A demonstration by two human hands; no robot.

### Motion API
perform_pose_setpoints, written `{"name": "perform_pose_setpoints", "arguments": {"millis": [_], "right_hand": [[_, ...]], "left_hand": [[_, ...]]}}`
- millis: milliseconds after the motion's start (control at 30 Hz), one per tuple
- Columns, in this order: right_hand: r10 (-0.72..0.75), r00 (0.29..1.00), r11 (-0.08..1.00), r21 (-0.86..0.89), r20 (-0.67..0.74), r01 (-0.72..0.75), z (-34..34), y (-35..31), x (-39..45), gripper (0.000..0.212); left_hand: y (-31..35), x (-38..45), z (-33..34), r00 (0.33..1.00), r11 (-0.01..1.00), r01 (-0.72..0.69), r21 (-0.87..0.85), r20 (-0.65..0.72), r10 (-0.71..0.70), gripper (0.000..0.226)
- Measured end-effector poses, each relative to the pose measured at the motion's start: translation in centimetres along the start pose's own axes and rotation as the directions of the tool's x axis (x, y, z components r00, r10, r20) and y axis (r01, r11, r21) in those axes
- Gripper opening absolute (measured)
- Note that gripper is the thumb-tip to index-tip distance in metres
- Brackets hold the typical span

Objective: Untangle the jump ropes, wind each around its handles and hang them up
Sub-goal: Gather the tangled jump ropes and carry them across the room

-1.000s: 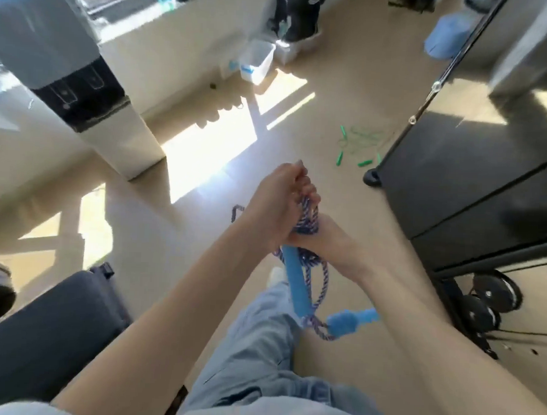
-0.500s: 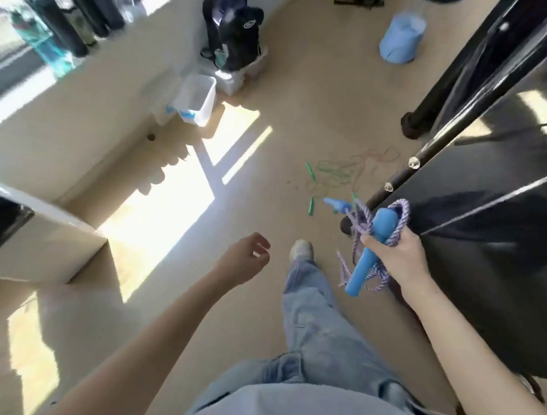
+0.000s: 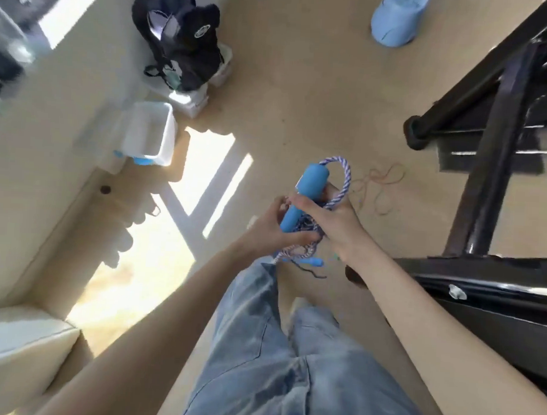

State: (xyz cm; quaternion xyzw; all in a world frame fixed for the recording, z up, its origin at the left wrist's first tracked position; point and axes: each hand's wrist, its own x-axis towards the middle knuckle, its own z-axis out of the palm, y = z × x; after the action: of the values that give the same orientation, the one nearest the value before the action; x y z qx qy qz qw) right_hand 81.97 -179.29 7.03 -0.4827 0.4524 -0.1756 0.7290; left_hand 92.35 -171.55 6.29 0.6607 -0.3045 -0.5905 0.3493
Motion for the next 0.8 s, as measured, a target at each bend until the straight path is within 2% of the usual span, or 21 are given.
{"name": "perform_pose_setpoints", "arguments": {"millis": [100,200,300,400,467,533,600,700,800], "right_hand": [[0.019,0.989,0.992,0.129,-0.149,0.001,-0.9,-0.8,7.1,0.015],[0.145,0.965,0.964,0.25,-0.219,-0.088,-1.9,0.5,13.3,0.004],[0.326,0.899,0.915,0.336,-0.29,-0.224,-4.2,4.3,18.2,0.018],[0.404,0.847,0.897,0.331,-0.344,-0.293,-7.6,10.8,23.3,0.015],[0.42,0.804,0.907,0.216,-0.422,-0.36,-10.4,16.6,27.1,0.02],[0.387,0.777,0.892,-0.012,-0.497,-0.452,-13.9,23.5,31.1,0.03],[0.338,0.778,0.815,-0.248,-0.529,-0.523,-17.4,30.3,34.8,0.036],[0.295,0.828,0.641,-0.544,-0.477,-0.542,-22.3,40.0,40.2,0.054],[0.277,0.834,0.501,-0.669,-0.477,-0.548,-26.8,47.5,46.0,0.077]], "left_hand": [[2.1,7.9,-3.3,0.997,0.998,0.029,0.055,0.076,-0.033,0.039],[3.3,15.1,-5.6,0.993,0.985,0.121,0.122,-0.023,-0.119,0.038],[2.9,21.7,-6.3,0.982,0.973,0.172,0.154,-0.107,-0.157,0.034],[-0.4,29.2,-5.8,0.973,0.956,0.211,0.202,-0.142,-0.184,0.035],[-4.2,34.8,-4.8,0.964,0.948,0.223,0.226,-0.194,-0.18,0.036],[-9.0,40.5,-3.7,0.958,0.948,0.225,0.224,-0.229,-0.173,0.035],[-14.2,46.1,-2.5,0.958,0.945,0.223,0.239,-0.232,-0.168,0.034],[-21.6,53.2,-0.9,0.969,0.941,0.192,0.277,-0.206,-0.137,0.031],[-28.8,58.8,0.7,0.977,0.945,0.156,0.287,-0.186,-0.105,0.028]]}}
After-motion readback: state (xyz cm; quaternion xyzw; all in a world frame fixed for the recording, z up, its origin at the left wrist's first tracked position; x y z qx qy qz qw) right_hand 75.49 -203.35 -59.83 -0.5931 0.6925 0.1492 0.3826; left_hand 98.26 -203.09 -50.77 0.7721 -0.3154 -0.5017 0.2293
